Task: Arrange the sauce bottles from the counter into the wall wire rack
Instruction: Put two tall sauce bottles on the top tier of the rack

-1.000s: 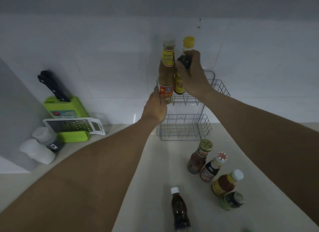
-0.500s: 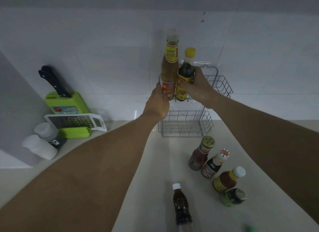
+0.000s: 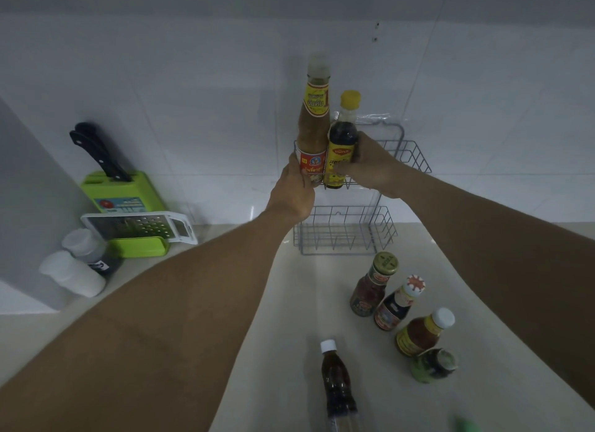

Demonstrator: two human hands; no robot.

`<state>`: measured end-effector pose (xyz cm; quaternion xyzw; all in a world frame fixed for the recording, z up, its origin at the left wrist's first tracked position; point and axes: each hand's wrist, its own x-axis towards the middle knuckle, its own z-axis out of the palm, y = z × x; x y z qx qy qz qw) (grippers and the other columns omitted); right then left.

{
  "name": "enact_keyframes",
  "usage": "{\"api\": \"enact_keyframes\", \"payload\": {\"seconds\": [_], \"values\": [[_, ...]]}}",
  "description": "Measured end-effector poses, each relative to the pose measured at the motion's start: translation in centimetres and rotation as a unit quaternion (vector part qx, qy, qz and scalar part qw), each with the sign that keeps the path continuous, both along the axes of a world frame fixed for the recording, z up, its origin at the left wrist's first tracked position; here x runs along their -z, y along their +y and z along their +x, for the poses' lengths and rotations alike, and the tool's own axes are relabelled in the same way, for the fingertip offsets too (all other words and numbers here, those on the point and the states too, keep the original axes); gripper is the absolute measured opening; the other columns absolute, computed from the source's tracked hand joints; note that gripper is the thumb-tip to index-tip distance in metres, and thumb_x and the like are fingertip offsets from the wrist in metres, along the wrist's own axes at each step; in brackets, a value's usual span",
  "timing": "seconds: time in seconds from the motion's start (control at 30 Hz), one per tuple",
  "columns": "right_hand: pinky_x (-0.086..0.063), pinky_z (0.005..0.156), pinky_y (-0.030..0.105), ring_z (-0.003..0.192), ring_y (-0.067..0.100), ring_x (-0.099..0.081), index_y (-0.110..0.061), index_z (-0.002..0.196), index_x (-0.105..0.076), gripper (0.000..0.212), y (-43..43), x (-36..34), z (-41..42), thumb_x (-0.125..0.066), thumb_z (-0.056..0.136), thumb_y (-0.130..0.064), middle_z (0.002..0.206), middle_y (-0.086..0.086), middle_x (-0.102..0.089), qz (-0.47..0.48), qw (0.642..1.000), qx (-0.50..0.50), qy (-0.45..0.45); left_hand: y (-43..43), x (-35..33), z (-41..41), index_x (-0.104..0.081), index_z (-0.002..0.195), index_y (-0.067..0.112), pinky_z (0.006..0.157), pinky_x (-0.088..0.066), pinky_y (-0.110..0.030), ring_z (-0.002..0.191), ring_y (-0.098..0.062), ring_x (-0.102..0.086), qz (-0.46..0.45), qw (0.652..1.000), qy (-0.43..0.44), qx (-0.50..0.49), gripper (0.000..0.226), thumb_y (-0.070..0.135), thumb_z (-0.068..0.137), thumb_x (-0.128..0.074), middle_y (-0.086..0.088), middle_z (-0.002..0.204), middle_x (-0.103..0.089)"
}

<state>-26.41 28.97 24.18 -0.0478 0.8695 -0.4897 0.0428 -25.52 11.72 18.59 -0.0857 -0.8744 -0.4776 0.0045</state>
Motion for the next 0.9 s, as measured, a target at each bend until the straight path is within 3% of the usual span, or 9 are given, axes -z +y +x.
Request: {"api": "enact_keyframes", "payload": {"seconds": [0.13, 0.4, 0.5, 0.6, 0.67, 0.77, 0.83, 0.9], "values": [[-0.053, 0.099, 0.039, 0.113, 0.019, -0.066, -0.015, 0.134, -0.055, 0.054, -0.7, -0.4, 0.6, -0.070, 0.084, 0.002, 0.121, 0.006, -0.070, 0.012, 1.000, -0.009, 0.013, 0.0, -0.1, 0.1, -0.025, 0.156, 0.021, 0.114, -0.041, -0.046, 0.131, -0.030, -0.052, 0.002, 1.000, -0.007, 0.004, 0.051, 0.033, 0.107, -0.032, -0.010, 0.148, -0.048], [-0.052, 0.100, 0.044, 0.111, 0.023, -0.066, -0.015, 0.129, -0.060, 0.052, -0.8, 0.0, 0.3, -0.070, 0.082, 0.005, 0.118, 0.008, -0.070, 0.032, 0.999, -0.008, 0.004, -0.3, -0.4, 0.2, -0.019, 0.159, 0.021, 0.116, -0.038, -0.041, 0.136, -0.029, -0.048, 0.015, 0.999, -0.023, 0.027, 0.053, 0.033, 0.108, -0.031, -0.009, 0.153, -0.045], [-0.056, 0.094, 0.043, 0.108, 0.023, -0.067, -0.012, 0.130, -0.056, 0.060, -1.2, -0.4, 0.8, -0.072, 0.073, -0.002, 0.115, 0.009, -0.069, 0.044, 0.999, 0.024, -0.014, -0.2, -0.5, 0.7, -0.002, 0.161, 0.018, 0.120, -0.031, -0.040, 0.147, -0.029, -0.035, 0.012, 0.998, -0.045, 0.030, 0.063, 0.035, 0.108, -0.030, -0.008, 0.164, -0.029], [-0.050, 0.091, 0.032, 0.119, 0.020, -0.056, -0.009, 0.144, -0.035, 0.080, -2.0, -0.7, 2.2, -0.074, 0.075, -0.012, 0.127, 0.005, -0.057, 0.024, 0.993, 0.115, -0.005, -0.3, 0.2, 2.4, 0.012, 0.160, 0.019, 0.122, -0.023, -0.040, 0.154, -0.028, -0.021, 0.001, 0.998, -0.058, -0.009, 0.072, 0.039, 0.107, -0.033, -0.006, 0.170, -0.007], [-0.045, 0.093, 0.026, 0.125, 0.021, -0.050, -0.009, 0.147, -0.032, 0.077, -3.0, -0.4, 4.4, -0.073, 0.083, -0.015, 0.138, 0.010, -0.048, 0.010, 0.976, 0.201, 0.079, -0.7, 1.6, 4.1, 0.010, 0.160, 0.021, 0.123, -0.023, -0.041, 0.155, -0.028, -0.019, -0.024, 0.998, -0.049, -0.033, 0.071, 0.039, 0.107, -0.033, -0.006, 0.170, -0.004], [-0.044, 0.078, 0.013, 0.105, 0.013, -0.054, -0.011, 0.133, -0.046, 0.052, -5.0, 1.8, 9.2, -0.068, 0.086, -0.015, 0.125, 0.008, -0.054, 0.001, 0.959, 0.220, 0.178, -1.6, 5.2, 6.9, 0.004, 0.161, 0.021, 0.123, -0.023, -0.041, 0.154, -0.026, -0.020, -0.095, 0.994, -0.042, -0.027, 0.069, 0.041, 0.106, -0.031, -0.005, 0.170, -0.008], [-0.048, 0.076, 0.017, 0.098, 0.014, -0.056, -0.014, 0.130, -0.049, 0.045, -6.2, 4.4, 12.6, -0.064, 0.087, -0.015, 0.117, 0.005, -0.057, 0.010, 0.974, 0.185, 0.129, -2.2, 8.1, 9.0, -0.001, 0.162, 0.020, 0.124, -0.022, -0.042, 0.154, -0.026, -0.020, -0.150, 0.987, -0.050, -0.013, 0.068, 0.045, 0.105, -0.030, -0.005, 0.169, -0.013], [-0.053, 0.084, 0.030, 0.097, 0.016, -0.059, -0.017, 0.128, -0.051, 0.041, -7.1, 7.5, 15.9, -0.063, 0.089, -0.019, 0.114, 0.002, -0.058, 0.054, 0.986, 0.151, 0.055, -2.6, 11.1, 11.4, -0.006, 0.162, 0.020, 0.123, -0.022, -0.045, 0.152, -0.028, -0.023, -0.202, 0.977, -0.063, 0.001, 0.068, 0.046, 0.104, -0.030, -0.006, 0.169, -0.017]]}}
